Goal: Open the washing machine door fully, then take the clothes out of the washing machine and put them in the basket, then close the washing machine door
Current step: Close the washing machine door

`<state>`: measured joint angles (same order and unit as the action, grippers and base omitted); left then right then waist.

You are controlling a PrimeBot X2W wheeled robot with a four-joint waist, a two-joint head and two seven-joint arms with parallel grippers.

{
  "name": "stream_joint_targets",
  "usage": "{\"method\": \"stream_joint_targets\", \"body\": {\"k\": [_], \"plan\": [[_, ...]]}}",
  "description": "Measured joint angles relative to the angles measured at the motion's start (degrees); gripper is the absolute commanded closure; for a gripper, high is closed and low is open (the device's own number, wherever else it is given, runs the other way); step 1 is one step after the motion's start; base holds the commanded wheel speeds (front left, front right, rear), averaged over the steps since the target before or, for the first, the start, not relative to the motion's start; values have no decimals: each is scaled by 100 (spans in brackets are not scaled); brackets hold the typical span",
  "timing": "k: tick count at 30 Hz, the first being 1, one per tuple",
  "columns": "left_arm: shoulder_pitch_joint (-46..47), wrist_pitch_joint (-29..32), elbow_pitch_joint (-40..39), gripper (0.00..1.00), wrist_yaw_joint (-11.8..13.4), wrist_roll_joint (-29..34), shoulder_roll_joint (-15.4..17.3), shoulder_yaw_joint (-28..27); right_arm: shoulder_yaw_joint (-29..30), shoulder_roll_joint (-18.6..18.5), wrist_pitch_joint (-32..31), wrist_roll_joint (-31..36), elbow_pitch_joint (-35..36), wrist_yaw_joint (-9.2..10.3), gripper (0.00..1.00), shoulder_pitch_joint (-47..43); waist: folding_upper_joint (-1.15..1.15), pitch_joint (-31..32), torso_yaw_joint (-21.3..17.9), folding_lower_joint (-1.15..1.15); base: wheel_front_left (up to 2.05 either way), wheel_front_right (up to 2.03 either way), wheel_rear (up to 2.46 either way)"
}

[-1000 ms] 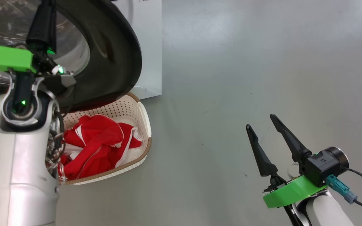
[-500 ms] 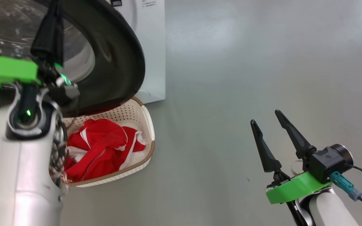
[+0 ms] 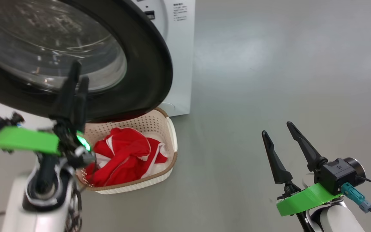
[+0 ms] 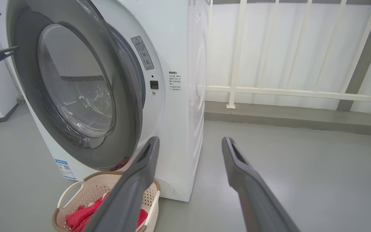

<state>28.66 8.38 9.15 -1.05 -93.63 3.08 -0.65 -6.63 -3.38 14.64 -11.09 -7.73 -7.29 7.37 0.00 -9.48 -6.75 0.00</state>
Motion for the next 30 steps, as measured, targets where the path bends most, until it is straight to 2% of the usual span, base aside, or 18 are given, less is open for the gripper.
{"method": "stream_joint_targets", "body": {"k": [2,5,8,14,19,23,26,30], "plan": [[-327,-23,-249,0,-1,85,7,70,8,0,0,0,-26,0,0,-19,0,50,73,0,0,0,0],[-786,-263,-656,0,-166,528,104,160,7,2,0,0,-51,0,0,-23,0,134,173,0,0,0,0],[-1205,-636,-933,0,-303,1391,342,346,24,1,0,11,-56,0,0,-44,0,219,267,0,0,0,0],[-1833,-1518,-1094,0,-414,3029,617,715,67,5,0,54,-60,0,0,-275,0,397,462,0,0,0,0],[-2267,-1985,-1084,0,-455,3995,824,895,114,12,0,59,-33,0,0,-301,0,590,572,0,0,0,0],[-2606,-2205,-1057,0,-435,4836,1033,890,205,19,0,135,88,0,0,-497,0,751,621,0,0,0,0],[-2844,-2265,-1065,0,-404,5278,1049,757,234,34,-1,169,181,0,0,-581,0,847,630,0,0,0,0],[-3086,-2269,-1159,0,-400,6192,1067,494,324,48,0,169,336,0,0,-623,0,903,594,0,0,0,0]]}}
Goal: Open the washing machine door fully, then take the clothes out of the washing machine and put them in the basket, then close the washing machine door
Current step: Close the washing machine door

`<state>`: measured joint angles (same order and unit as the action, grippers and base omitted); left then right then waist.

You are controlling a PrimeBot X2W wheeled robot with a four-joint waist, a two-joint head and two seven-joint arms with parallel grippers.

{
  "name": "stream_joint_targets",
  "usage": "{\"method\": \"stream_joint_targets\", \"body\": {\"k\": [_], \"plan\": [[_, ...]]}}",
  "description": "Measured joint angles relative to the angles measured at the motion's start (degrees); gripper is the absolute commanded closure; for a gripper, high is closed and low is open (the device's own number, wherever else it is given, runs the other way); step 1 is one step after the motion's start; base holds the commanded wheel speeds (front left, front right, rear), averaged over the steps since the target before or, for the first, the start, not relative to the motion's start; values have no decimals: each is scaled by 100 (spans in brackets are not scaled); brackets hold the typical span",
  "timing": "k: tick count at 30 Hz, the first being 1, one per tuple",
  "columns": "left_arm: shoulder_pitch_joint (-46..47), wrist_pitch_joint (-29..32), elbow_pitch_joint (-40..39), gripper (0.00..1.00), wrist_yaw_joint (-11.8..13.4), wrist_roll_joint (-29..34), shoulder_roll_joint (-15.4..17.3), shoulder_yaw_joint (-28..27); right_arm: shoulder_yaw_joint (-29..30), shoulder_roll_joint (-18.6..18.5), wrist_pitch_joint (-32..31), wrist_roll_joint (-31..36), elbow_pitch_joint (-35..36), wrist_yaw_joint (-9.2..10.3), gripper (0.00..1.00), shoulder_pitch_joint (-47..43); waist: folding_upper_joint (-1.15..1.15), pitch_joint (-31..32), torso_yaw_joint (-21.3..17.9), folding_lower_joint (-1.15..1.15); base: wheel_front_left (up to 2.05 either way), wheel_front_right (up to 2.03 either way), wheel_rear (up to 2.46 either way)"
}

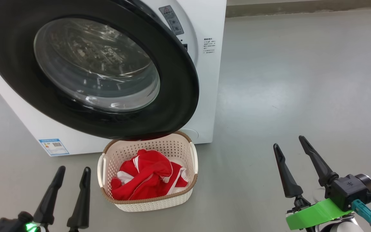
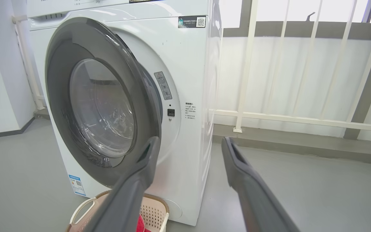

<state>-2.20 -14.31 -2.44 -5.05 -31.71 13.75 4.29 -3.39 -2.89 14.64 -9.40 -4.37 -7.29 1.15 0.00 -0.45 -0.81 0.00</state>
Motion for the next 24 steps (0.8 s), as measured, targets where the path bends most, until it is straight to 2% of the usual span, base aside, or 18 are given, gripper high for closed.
{"method": "stream_joint_targets", "body": {"k": [5,9,16,24], "plan": [[-258,0,-51,0,-2,981,-59,-238,21,5,0,7,132,0,0,-136,0,33,-71,0,0,0,0],[-390,0,-29,0,-60,1319,-282,-425,74,11,0,-11,214,0,0,-234,0,56,-125,0,0,0,0],[-468,0,-2,0,-164,1473,-575,-672,74,21,0,-34,293,0,0,-362,0,71,-152,0,0,0,0],[-505,0,29,0,-205,1457,-594,-727,63,22,0,-80,297,0,0,-364,0,80,-150,0,0,0,0]]}}
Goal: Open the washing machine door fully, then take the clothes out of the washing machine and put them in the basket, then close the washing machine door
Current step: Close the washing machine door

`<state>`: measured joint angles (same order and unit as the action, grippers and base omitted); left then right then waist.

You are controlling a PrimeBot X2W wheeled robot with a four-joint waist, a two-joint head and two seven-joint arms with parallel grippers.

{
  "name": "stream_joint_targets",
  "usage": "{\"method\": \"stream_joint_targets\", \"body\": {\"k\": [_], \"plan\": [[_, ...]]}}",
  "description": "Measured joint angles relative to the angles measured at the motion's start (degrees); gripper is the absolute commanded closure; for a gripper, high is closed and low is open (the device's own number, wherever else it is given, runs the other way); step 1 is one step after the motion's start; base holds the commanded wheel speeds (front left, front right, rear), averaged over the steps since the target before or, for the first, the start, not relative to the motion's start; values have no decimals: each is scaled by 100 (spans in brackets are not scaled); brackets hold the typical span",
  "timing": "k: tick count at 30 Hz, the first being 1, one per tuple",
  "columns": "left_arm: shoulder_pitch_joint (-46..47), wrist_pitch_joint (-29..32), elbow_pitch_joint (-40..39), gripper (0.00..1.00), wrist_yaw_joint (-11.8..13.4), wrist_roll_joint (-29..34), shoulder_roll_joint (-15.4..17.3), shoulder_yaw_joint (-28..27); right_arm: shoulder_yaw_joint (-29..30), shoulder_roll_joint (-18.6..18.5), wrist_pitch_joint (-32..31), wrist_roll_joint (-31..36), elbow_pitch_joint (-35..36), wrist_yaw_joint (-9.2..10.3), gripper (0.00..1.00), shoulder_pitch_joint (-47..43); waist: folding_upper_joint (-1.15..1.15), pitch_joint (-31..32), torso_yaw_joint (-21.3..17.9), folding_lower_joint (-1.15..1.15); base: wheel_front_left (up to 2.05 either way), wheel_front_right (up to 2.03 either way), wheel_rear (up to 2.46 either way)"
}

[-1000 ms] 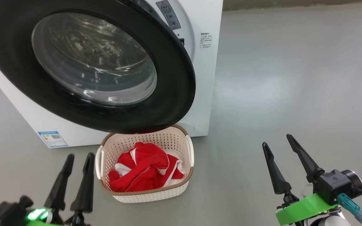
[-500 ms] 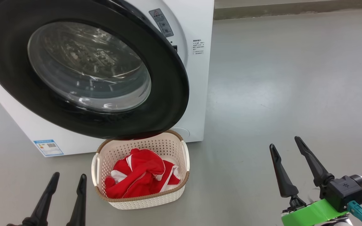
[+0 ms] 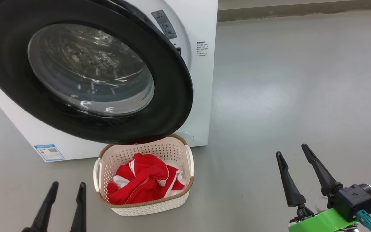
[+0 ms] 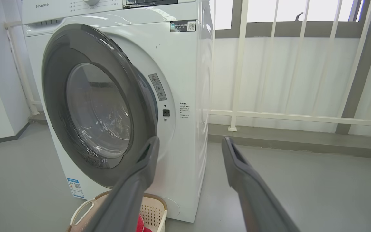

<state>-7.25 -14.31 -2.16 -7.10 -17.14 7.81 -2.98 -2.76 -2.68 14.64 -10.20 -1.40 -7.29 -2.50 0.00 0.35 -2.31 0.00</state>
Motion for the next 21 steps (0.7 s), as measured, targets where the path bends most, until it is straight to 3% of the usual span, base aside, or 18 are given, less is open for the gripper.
{"method": "stream_joint_targets", "body": {"k": [10,11,13,14,15,16,17,21], "plan": [[1,0,-7,0,-1,3,76,227,-14,1,0,-42,-5,0,3,-2,0,7,119,0,0,0,0],[1,0,-13,0,-1,3,80,257,-11,1,0,-41,-7,0,16,-2,0,2,140,0,0,0,0],[2,0,-9,0,-7,3,86,318,-12,1,0,-91,-7,0,55,-2,0,-13,191,0,0,0,0],[3,0,-5,0,-7,5,99,349,-11,1,0,-94,-12,0,64,-2,0,-22,220,0,0,0,0],[5,0,-5,0,-7,16,115,380,-11,1,0,-94,-25,0,84,-2,0,-32,251,0,0,0,0],[6,0,-5,0,-7,41,136,420,-14,1,0,-88,-53,0,94,-2,0,-43,284,0,0,0,0],[9,0,-4,0,-7,62,146,464,-14,2,0,-78,-80,0,100,-1,0,-54,319,0,0,0,0],[26,0,11,0,-7,104,115,645,-125,3,-1,-26,-250,0,100,7,0,-83,500,0,0,0,0]]}}
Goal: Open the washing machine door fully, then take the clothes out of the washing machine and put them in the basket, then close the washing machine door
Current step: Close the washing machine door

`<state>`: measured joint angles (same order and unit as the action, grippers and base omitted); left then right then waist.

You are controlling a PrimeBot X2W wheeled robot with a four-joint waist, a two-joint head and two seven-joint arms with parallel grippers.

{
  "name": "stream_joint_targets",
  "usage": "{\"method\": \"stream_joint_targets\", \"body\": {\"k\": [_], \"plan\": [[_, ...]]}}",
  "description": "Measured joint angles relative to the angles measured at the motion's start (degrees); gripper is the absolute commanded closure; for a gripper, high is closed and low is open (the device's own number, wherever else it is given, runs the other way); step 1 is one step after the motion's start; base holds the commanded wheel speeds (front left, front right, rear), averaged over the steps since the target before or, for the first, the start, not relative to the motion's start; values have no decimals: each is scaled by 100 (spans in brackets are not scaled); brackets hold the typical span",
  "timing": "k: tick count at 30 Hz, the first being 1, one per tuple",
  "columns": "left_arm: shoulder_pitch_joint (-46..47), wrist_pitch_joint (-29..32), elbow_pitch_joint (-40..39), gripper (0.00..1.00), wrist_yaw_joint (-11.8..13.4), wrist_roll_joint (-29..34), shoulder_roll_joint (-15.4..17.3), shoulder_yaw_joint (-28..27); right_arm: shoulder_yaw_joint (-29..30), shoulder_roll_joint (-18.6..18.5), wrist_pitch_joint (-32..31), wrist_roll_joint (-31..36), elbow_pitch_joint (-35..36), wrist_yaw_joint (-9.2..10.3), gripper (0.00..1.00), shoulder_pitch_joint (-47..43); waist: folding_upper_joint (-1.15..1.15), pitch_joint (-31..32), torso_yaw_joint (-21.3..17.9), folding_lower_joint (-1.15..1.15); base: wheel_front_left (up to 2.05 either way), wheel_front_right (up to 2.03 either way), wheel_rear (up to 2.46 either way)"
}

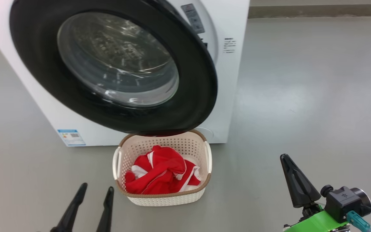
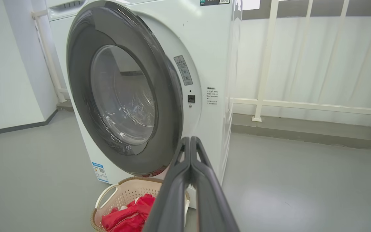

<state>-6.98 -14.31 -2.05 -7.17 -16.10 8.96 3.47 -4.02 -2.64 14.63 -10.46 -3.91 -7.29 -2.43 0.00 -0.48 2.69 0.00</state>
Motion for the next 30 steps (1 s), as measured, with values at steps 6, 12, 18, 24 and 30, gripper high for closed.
{"method": "stream_joint_targets", "body": {"k": [6,12,18,24,30], "plan": [[224,0,2,0,0,77,-70,246,-230,-145,0,-7,-357,0,100,210,0,-55,327,0,0,0,0],[407,0,-47,0,0,91,-98,486,-623,-467,0,-89,-751,0,100,1107,0,-273,580,0,0,0,0],[727,0,-42,0,-1,69,-188,827,-926,-845,1,-367,-1527,0,100,2080,0,-470,989,0,0,0,0],[756,-1,-51,0,0,-52,-258,912,-1191,-991,0,-658,-2193,0,100,2964,0,-653,1320,0,0,0,0],[890,-1,-52,0,0,-156,-316,939,-1189,-1001,0,-719,-2741,0,100,3695,0,-916,1529,0,0,0,0]]}}
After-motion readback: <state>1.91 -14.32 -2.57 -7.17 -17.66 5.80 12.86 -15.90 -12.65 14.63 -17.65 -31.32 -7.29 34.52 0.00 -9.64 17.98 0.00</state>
